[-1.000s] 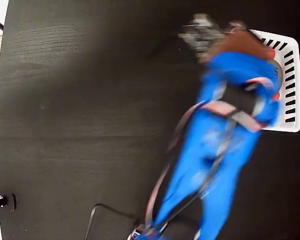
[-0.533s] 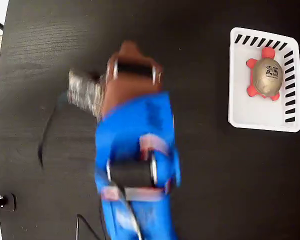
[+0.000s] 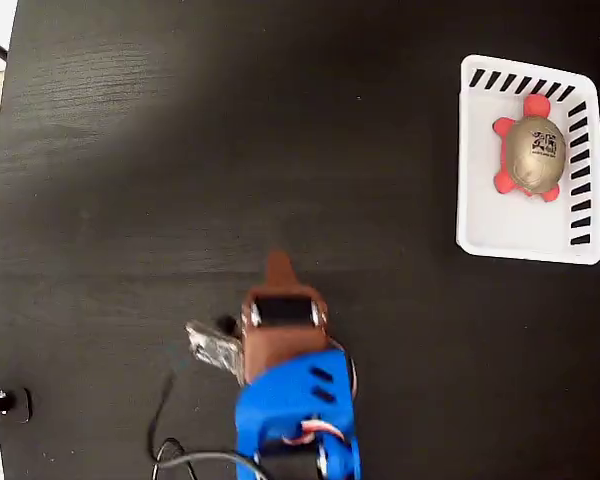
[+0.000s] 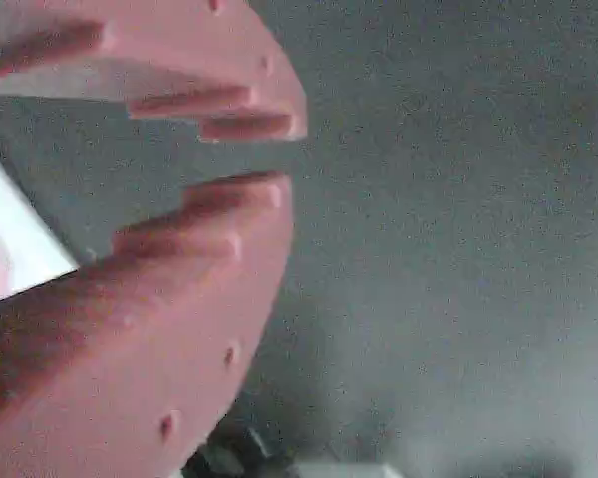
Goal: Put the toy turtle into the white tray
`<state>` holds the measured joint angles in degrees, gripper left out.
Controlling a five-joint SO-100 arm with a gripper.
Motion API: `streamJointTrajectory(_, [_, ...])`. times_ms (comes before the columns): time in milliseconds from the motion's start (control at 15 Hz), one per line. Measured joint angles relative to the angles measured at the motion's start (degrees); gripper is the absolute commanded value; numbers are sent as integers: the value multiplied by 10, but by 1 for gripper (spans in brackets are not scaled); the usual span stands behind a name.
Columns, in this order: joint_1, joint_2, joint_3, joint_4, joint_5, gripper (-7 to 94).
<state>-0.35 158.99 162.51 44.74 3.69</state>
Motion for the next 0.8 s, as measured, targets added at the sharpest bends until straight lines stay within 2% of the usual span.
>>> streamJointTrajectory(533, [-25, 245, 63, 207, 21, 0])
streamJointTrajectory(800, [-27, 268, 63, 271, 5, 0])
